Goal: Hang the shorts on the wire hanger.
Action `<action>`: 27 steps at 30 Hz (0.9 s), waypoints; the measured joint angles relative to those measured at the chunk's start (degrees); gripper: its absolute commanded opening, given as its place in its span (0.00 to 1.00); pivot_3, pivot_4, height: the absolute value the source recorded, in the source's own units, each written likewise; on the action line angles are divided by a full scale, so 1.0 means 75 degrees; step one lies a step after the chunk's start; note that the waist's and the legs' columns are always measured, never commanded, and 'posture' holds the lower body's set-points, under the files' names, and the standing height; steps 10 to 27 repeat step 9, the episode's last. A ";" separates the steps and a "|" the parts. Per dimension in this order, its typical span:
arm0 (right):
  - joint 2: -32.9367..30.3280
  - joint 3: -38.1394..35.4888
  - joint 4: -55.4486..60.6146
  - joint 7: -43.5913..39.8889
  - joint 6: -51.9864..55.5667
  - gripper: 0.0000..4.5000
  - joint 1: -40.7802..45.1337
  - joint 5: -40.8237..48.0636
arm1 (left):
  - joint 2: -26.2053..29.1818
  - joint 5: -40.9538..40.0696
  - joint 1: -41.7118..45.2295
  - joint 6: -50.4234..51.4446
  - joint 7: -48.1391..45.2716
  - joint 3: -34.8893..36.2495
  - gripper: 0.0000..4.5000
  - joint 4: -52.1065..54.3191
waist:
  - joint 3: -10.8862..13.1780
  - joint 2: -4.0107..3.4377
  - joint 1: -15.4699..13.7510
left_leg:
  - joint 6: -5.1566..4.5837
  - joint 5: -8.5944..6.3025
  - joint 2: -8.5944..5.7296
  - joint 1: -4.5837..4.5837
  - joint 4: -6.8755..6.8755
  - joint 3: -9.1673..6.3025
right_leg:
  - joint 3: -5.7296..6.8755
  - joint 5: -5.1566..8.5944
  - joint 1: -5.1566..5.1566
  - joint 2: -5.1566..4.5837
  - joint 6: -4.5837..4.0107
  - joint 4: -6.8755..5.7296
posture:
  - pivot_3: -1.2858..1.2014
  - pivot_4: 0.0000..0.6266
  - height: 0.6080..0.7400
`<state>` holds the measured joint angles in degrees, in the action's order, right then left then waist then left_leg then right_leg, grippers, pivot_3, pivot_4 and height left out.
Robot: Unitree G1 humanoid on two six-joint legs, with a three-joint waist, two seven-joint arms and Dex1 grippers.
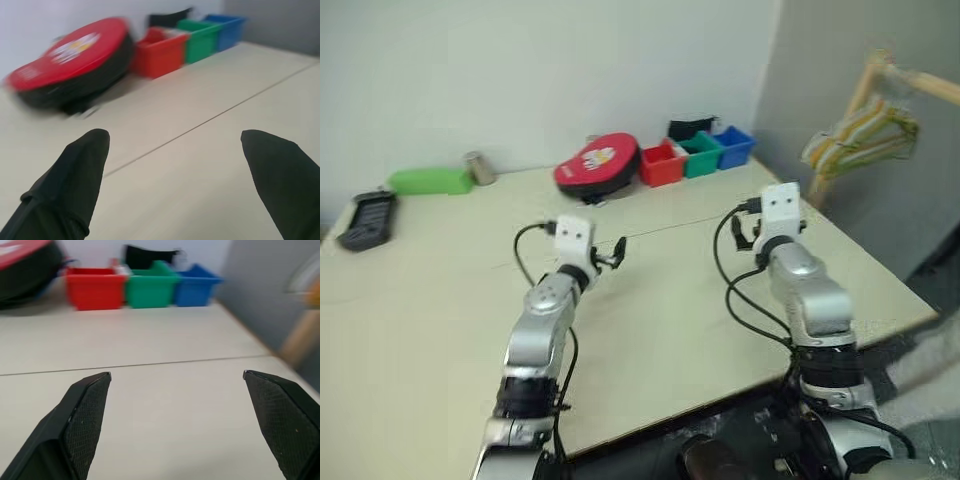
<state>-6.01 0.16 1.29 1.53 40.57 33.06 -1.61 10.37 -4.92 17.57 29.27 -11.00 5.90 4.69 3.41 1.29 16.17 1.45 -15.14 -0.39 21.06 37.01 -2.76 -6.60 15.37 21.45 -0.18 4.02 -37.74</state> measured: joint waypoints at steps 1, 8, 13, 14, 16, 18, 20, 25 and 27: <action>0.0108 0.0025 -0.0234 -0.0013 -0.0256 1.00 0.0000 0.0012 | -0.0062 -0.0012 -0.0236 0.0158 0.0172 0.0147 1.00 0.0229 | 0.0000 0.0002 -0.0201 | 0.0001 0.0000 0.0002 0.0001 0.0002 -0.0002 | 0.0002 0.0000 -0.0002 0.0000 -0.0001 0.0002 | 0.50 0.03 1.00; 0.0373 -0.0006 -0.1295 -0.0138 -0.0990 1.00 -0.0017 0.0105 | -0.0243 -0.0017 -0.0660 0.0468 0.0703 0.0268 1.00 0.0918 | 0.0001 0.0009 -0.1305 | 0.0003 0.0001 -0.0011 0.0008 0.0012 -0.0009 | 0.0018 -0.0002 -0.0006 -0.0011 -0.0008 0.0007 | 0.54 0.03 1.00; 0.0362 -0.0013 -0.1415 -0.0161 -0.1075 1.00 -0.0019 0.0103 | -0.0267 -0.0016 -0.0635 0.0464 0.0739 0.0249 1.00 0.0872 | 0.0001 0.0008 -0.1391 | 0.0004 0.0002 -0.0011 0.0006 0.0012 -0.0010 | 0.0020 -0.0002 -0.0006 -0.0010 -0.0010 0.0004 | 0.54 0.02 1.00; 0.0362 -0.0013 -0.1415 -0.0161 -0.1075 1.00 -0.0019 0.0103 | -0.0267 -0.0016 -0.0635 0.0464 0.0739 0.0249 1.00 0.0872 | 0.0001 0.0008 -0.1391 | 0.0004 0.0002 -0.0011 0.0006 0.0012 -0.0010 | 0.0020 -0.0002 -0.0006 -0.0010 -0.0010 0.0004 | 0.54 0.02 1.00; 0.0362 -0.0013 -0.1415 -0.0161 -0.1075 1.00 -0.0019 0.0103 | -0.0267 -0.0016 -0.0635 0.0464 0.0739 0.0249 1.00 0.0872 | 0.0001 0.0008 -0.1391 | 0.0004 0.0002 -0.0011 0.0006 0.0012 -0.0010 | 0.0020 -0.0002 -0.0006 -0.0010 -0.0010 0.0004 | 0.54 0.02 1.00; 0.0362 -0.0013 -0.1415 -0.0161 -0.1075 1.00 -0.0019 0.0103 | -0.0267 -0.0016 -0.0635 0.0464 0.0739 0.0249 1.00 0.0872 | 0.0001 0.0008 -0.1391 | 0.0004 0.0002 -0.0011 0.0006 0.0012 -0.0010 | 0.0020 -0.0002 -0.0006 -0.0010 -0.0010 0.0004 | 0.54 0.02 1.00; 0.0362 -0.0013 -0.1415 -0.0161 -0.1075 1.00 -0.0019 0.0103 | -0.0267 -0.0016 -0.0635 0.0464 0.0739 0.0249 1.00 0.0872 | 0.0001 0.0008 -0.1391 | 0.0004 0.0002 -0.0011 0.0006 0.0012 -0.0010 | 0.0020 -0.0002 -0.0006 -0.0010 -0.0010 0.0004 | 0.54 0.02 1.00; 0.0362 -0.0013 -0.1415 -0.0161 -0.1075 1.00 -0.0019 0.0103 | -0.0267 -0.0016 -0.0635 0.0464 0.0739 0.0249 1.00 0.0872 | 0.0001 0.0008 -0.1391 | 0.0004 0.0002 -0.0011 0.0006 0.0012 -0.0010 | 0.0020 -0.0002 -0.0006 -0.0010 -0.0010 0.0004 | 0.54 0.02 1.00; 0.0362 -0.0013 -0.1415 -0.0161 -0.1075 1.00 -0.0019 0.0103 | -0.0267 -0.0016 -0.0635 0.0464 0.0739 0.0249 1.00 0.0872 | 0.0001 0.0008 -0.1391 | 0.0004 0.0002 -0.0011 0.0006 0.0012 -0.0010 | 0.0020 -0.0002 -0.0006 -0.0010 -0.0010 0.0004 | 0.54 0.02 1.00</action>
